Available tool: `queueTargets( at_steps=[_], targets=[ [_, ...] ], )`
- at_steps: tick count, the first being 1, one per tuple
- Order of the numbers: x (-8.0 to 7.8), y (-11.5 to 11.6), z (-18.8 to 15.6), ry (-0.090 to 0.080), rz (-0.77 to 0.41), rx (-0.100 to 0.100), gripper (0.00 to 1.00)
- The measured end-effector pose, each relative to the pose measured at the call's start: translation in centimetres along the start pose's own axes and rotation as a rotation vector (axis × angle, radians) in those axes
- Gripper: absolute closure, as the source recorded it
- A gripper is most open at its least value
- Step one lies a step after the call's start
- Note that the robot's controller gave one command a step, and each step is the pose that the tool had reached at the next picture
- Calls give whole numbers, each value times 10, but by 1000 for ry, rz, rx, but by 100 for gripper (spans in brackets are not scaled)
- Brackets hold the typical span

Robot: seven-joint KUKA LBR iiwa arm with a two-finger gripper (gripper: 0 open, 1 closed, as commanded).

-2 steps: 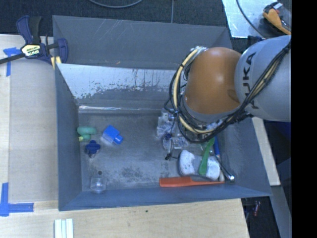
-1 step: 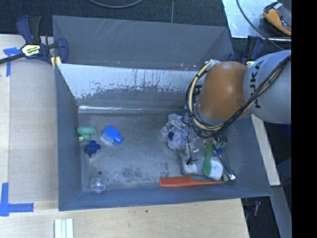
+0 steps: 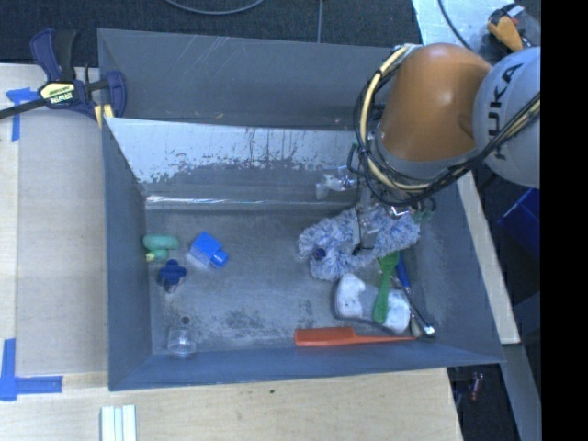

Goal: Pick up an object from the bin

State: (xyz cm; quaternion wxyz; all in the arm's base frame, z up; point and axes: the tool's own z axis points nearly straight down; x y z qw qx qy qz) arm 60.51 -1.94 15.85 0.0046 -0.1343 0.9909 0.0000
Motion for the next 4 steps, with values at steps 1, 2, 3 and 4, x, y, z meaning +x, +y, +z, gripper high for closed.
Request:
queueTargets(
  at_steps=[1,2,3,4],
  targets=[
    [-5,-50,59,11,-197,-5,0],
    [-5,-31,87,-3,-275,1,0],
    [-2,-27,87,3,-394,-3,100],
    [-2,-27,86,3,-393,-3,100]
  ],
)
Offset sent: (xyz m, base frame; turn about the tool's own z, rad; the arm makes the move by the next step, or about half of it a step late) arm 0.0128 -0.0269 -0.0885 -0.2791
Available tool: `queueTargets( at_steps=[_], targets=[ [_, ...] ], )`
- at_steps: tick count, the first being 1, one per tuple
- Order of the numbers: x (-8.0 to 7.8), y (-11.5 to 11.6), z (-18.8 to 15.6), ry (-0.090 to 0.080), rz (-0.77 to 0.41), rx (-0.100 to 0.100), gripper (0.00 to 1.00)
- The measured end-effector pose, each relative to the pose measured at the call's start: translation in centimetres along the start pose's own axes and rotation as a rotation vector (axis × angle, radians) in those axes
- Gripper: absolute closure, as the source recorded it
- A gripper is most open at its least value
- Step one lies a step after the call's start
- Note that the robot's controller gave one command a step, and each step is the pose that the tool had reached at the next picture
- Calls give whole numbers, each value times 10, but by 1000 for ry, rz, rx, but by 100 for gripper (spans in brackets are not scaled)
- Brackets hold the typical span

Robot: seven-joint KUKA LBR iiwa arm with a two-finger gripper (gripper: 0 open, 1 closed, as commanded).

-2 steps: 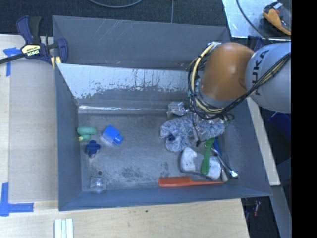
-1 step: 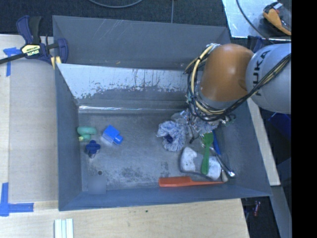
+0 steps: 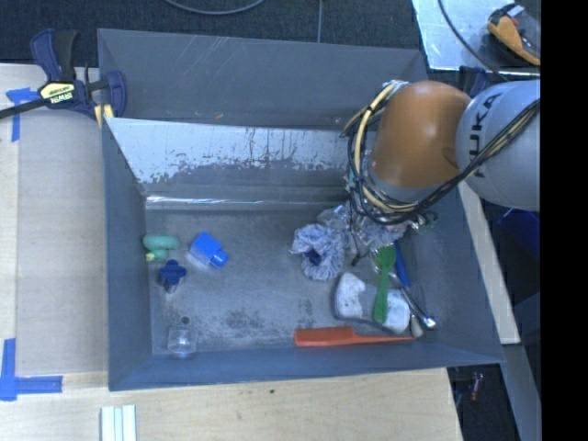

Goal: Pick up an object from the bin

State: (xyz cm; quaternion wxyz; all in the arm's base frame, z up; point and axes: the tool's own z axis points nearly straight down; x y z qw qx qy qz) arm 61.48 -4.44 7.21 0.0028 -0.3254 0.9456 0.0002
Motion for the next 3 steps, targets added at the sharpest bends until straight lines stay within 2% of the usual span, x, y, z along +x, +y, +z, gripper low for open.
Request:
queueTargets(
  at_steps=[1,2,3],
  targets=[
    [1,1,-37,3,3,-4,100],
    [-1,0,-70,-3,3,2,100],
    [-1,0,-90,-2,5,0,100]
  ],
)
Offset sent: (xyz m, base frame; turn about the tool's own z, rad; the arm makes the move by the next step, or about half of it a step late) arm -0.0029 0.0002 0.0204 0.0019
